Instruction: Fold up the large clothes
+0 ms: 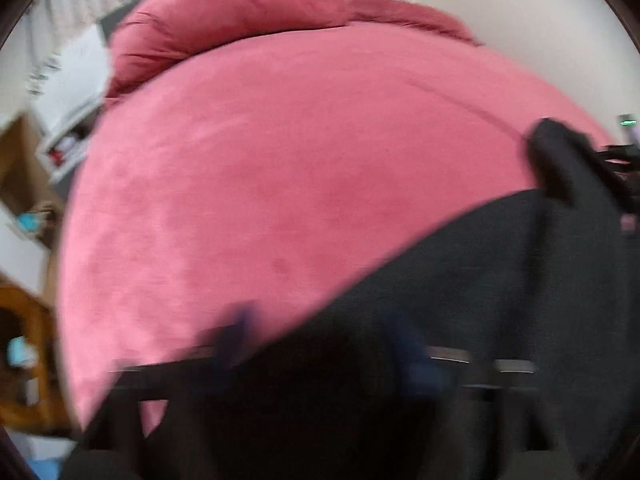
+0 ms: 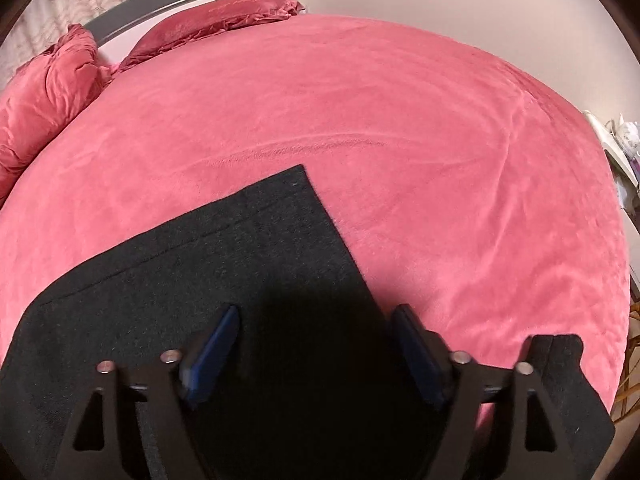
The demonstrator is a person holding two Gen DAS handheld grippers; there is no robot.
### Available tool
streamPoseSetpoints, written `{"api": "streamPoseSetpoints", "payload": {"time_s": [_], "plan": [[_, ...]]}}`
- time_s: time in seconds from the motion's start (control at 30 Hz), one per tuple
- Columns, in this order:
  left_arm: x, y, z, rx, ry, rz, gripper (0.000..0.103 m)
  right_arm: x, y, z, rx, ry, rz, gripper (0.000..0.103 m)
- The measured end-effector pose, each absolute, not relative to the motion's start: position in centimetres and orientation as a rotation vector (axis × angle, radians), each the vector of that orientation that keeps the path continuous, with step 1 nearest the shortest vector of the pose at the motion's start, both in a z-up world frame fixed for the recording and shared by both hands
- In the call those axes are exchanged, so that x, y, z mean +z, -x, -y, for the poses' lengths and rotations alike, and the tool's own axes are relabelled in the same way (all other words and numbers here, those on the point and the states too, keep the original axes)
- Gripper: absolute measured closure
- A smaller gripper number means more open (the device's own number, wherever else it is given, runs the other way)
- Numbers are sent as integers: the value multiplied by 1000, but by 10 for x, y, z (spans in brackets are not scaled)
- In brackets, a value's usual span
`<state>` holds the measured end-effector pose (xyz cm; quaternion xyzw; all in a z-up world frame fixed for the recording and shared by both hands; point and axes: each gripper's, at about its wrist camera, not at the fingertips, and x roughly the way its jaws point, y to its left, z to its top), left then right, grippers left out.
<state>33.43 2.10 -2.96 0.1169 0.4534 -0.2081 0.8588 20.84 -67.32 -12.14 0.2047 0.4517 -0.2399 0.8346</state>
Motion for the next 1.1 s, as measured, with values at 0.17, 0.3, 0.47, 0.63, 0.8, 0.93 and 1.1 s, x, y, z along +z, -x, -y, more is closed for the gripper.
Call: {"api": "streamPoseSetpoints", "payload": {"time_s": [0.17, 0.3, 0.47, 0.63, 0.8, 0.93, 1.1], "plan": [[-4, -323, -17, -286, -210, -867, 84, -87, -213, 646, -486, -195, -946, 92], [8, -346, -61, -161, -33, -852, 84, -51, -208, 657, -630, -84, -815, 92], [-28, -348, -18, -72, -315, -815, 39, -61, -229, 676, -724, -75, -808, 86], [-36, -350, -44, 24, -233, -756, 0, -102, -248, 695, -781, -113, -997, 66], [-24, -349, -77, -22, -76, -835, 0, -62, -186, 721, -978, -101, -837, 53], [-15, -316, -94, 37, -110, -779, 0, -51, -128, 726, -958, -84, -831, 53], [-28, -246, -95, 53, -198, -798, 0, -74, -38, 702, -893, -252, -854, 52]]}}
